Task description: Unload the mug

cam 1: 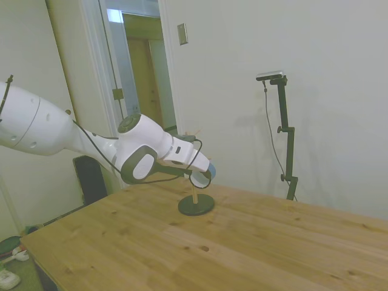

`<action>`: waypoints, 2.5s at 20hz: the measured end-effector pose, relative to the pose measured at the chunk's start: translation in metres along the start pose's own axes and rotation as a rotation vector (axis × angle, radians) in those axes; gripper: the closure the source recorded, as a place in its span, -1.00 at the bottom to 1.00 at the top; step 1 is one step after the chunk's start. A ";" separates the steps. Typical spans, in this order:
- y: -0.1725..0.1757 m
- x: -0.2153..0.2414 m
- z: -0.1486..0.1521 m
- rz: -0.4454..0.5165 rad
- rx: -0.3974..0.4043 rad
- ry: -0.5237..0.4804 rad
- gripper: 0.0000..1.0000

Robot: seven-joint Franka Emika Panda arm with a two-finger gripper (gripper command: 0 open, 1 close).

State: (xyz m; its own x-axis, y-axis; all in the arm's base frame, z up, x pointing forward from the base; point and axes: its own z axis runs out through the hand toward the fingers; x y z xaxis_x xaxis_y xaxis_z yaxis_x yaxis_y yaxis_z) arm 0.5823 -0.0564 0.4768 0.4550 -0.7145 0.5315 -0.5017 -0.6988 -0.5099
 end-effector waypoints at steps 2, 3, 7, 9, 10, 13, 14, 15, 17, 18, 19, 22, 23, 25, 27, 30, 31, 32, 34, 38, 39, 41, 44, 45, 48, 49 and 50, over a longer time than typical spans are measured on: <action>-0.003 0.005 0.004 0.001 0.003 0.005 -1.00; -0.005 0.007 0.006 0.000 0.005 0.008 -1.00; -0.011 0.014 0.011 -0.025 0.010 0.012 -1.00; -0.013 0.015 0.017 -0.047 0.003 0.000 -1.00; -0.012 0.014 0.019 -0.056 -0.003 -0.010 -1.00; -0.012 0.014 0.023 -0.077 -0.011 -0.022 -1.00; -0.012 0.015 0.024 -0.086 -0.012 -0.023 -1.00; -0.012 0.016 0.025 -0.096 -0.012 -0.023 -1.00; -0.013 0.019 0.029 -0.117 -0.015 -0.024 -1.00; -0.013 0.019 0.032 -0.134 -0.016 -0.027 -1.00; -0.014 0.020 0.035 -0.149 -0.017 -0.030 -1.00; -0.021 0.023 0.043 -0.157 -0.010 -0.026 -1.00; -0.024 0.024 0.044 -0.157 -0.005 -0.023 -1.00; -0.031 0.023 0.047 -0.144 0.005 -0.021 -1.00; -0.039 0.019 0.051 -0.126 0.015 -0.024 -1.00; -0.047 0.014 0.054 -0.115 0.023 -0.029 -1.00; -0.047 0.014 0.054 -0.113 0.024 -0.029 -1.00; -0.048 0.014 0.054 -0.113 0.024 -0.028 1.00; -0.048 0.015 0.054 -0.113 0.026 -0.027 1.00; -0.049 0.013 0.054 -0.113 0.027 -0.029 1.00; -0.049 0.013 0.054 -0.113 0.026 -0.030 1.00; -0.049 0.012 0.055 -0.114 0.026 -0.031 1.00; -0.048 0.012 0.055 -0.114 0.025 -0.032 1.00; -0.048 0.012 0.055 -0.114 0.025 -0.032 1.00; -0.048 0.013 0.055 -0.113 0.024 -0.032 1.00; -0.048 0.013 0.055 -0.112 0.024 -0.032 1.00; -0.047 0.013 0.055 -0.112 0.024 -0.031 1.00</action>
State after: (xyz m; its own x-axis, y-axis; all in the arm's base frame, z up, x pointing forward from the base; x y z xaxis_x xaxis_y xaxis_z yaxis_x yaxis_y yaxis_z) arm 0.6522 -0.0346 0.4711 0.5301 -0.6324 0.5649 -0.4290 -0.7746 -0.4646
